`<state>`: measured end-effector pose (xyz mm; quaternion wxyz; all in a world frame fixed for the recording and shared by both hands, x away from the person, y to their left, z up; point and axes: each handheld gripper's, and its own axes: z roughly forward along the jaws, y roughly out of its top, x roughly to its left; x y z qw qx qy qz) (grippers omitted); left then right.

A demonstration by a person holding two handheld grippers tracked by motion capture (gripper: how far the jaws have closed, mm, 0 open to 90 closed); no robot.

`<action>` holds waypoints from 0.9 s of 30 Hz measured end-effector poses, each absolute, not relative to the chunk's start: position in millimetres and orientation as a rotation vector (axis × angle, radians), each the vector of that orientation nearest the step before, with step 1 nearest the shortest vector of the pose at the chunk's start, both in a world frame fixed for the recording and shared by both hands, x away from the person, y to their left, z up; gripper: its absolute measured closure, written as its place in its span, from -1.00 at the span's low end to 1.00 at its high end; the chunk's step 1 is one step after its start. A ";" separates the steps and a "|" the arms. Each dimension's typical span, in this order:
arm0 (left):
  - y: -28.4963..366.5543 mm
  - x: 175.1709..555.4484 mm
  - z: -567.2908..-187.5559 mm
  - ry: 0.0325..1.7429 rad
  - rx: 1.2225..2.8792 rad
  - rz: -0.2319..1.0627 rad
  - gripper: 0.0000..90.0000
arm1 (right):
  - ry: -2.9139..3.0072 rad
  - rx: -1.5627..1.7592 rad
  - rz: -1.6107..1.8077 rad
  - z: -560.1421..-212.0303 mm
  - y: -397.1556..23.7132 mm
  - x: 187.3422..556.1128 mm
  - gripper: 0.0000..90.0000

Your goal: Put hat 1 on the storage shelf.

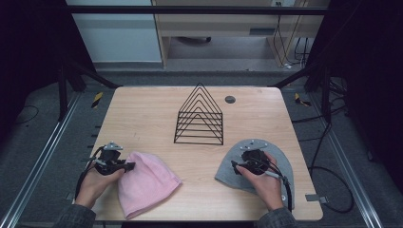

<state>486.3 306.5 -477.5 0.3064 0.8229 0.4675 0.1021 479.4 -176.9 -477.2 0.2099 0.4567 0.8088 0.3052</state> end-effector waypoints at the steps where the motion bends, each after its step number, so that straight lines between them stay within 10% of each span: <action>1: 306.5 486.3 -477.5 1.237 2.177 0.270 0.66 | 2.249 1.270 0.849 -477.2 -176.9 479.4 -0.40; 27: 251.3 449.9 -350.9 0.756 2.021 0.686 0.77 | 2.109 1.183 1.004 -442.9 -170.8 469.7 -0.43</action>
